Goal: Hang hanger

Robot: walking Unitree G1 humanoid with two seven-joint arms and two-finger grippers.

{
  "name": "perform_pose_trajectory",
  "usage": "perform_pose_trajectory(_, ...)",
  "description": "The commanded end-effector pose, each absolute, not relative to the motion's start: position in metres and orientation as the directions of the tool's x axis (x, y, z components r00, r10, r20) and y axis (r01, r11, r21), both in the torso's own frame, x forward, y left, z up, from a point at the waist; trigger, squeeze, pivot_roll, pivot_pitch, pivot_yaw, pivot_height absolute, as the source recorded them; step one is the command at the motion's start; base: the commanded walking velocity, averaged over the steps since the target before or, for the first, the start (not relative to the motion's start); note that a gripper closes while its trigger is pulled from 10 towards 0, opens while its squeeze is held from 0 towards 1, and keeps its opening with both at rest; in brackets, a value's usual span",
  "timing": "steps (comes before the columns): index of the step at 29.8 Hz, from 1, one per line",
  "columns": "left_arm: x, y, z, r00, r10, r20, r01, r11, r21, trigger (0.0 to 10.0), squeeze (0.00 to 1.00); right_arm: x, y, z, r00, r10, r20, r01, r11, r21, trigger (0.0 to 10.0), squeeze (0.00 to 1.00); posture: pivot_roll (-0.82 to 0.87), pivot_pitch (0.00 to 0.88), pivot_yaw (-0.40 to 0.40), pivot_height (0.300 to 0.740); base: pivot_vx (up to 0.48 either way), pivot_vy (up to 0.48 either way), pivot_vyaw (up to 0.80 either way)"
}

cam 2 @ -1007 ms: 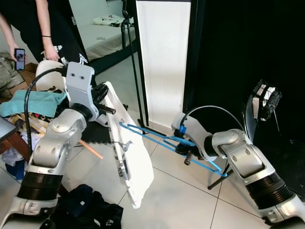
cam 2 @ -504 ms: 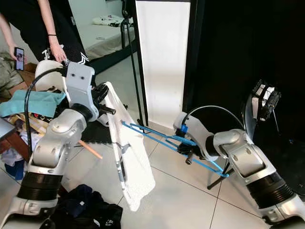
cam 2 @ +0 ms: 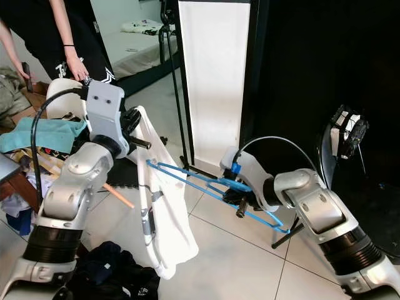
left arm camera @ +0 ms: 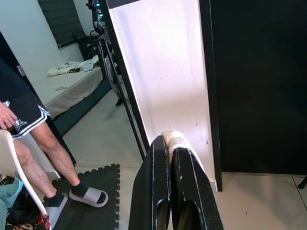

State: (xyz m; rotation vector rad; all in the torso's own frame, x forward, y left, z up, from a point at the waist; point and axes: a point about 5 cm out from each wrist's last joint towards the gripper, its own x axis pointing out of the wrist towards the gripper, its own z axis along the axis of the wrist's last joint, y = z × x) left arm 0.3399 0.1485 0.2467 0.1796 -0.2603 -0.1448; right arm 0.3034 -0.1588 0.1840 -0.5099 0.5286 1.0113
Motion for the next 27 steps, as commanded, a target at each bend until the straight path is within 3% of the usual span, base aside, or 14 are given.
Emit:
perform_pose_trajectory(1, 0.339, 0.147, 0.252, 0.952, -0.157, 0.261, 0.106, 0.974, 0.201, 10.0, 0.0, 0.303, -0.154, 0.187, 0.43, 0.661, -0.614, -0.888, 0.431, -0.158, 10.0, 0.0, -0.13, 0.0, 0.007, 0.736, 0.0, 0.0, 0.0)
perform_pose_trajectory(13, 0.337, 0.139, 0.255, 0.948, -0.171, 0.268, 0.122, 0.974, 0.189, 10.0, 0.0, 0.305, -0.153, 0.187, 0.469, 0.642, -0.607, -0.862, 0.481, -0.157, 10.0, 0.0, -0.13, 0.0, 0.007, 0.736, 0.0, 0.0, 0.0)
perform_pose_trajectory(16, 0.337, 0.144, 0.255, 0.948, -0.167, 0.27, 0.115, 0.973, 0.199, 10.0, 0.0, 0.307, -0.168, 0.193, 0.491, 0.628, -0.604, -0.851, 0.493, -0.18, 10.0, 0.0, -0.14, 0.0, 0.008, 0.736, 0.0, 0.0, 0.0)
perform_pose_trajectory(27, 0.337, 0.145, 0.255, 0.948, -0.167, 0.27, 0.11, 0.971, 0.213, 10.0, 0.0, 0.306, -0.183, 0.204, 0.509, 0.622, -0.596, -0.844, 0.499, -0.2, 10.0, 0.0, -0.13, 0.0, 0.008, 0.736, 0.0, 0.0, 0.0)
